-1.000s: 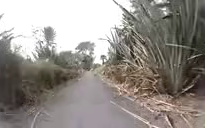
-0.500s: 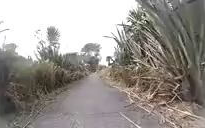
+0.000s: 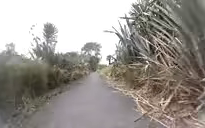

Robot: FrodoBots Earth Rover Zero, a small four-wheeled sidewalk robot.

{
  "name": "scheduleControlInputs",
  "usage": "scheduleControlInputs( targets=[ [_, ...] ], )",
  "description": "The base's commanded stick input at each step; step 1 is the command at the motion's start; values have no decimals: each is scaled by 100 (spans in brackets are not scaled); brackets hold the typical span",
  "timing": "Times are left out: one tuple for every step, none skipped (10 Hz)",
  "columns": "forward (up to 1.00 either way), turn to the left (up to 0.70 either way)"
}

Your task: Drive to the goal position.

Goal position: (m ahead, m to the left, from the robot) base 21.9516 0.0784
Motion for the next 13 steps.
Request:
scheduleControlInputs(
  targets=[
    [100,4],
    [100,0],
    [100,0],
    [100,0],
    [100,0],
    [100,0],
    [100,0],
    [100,0],
    [100,0],
    [100,0],
    [100,0],
    [100,0],
    [100,0]
  ],
)
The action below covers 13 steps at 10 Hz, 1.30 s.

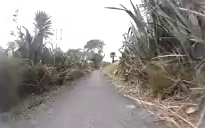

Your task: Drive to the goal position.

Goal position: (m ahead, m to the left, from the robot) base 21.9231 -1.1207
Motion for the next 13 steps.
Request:
scheduleControlInputs(
  targets=[
    [100,0],
    [100,0],
    [100,0],
    [100,0],
    [100,0],
    [100,0],
    [100,0],
    [100,0],
    [100,0],
    [100,0],
    [100,0],
    [100,0],
    [100,0]
  ],
)
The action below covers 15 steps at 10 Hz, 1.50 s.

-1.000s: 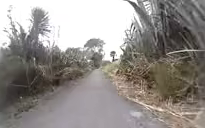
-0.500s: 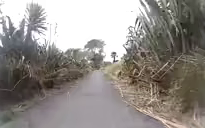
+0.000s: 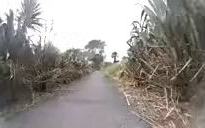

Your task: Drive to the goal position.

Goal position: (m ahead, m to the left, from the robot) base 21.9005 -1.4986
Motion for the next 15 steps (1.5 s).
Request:
scheduleControlInputs(
  targets=[
    [100,0],
    [100,0],
    [100,0],
    [100,0],
    [100,0],
    [100,0],
    [100,0],
    [100,0],
    [100,0],
    [100,0],
    [100,0],
    [100,0],
    [100,0],
    [100,0],
    [100,0]
  ],
)
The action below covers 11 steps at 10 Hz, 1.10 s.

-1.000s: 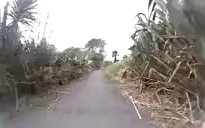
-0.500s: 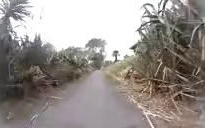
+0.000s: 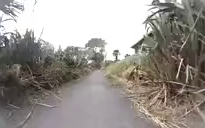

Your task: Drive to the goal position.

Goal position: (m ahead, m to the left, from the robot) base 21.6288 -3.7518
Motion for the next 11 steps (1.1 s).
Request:
scheduleControlInputs(
  targets=[
    [100,0],
    [100,0],
    [100,0],
    [100,0],
    [100,0],
    [100,0],
    [100,0],
    [100,0],
    [100,0],
    [100,0],
    [100,0]
  ],
)
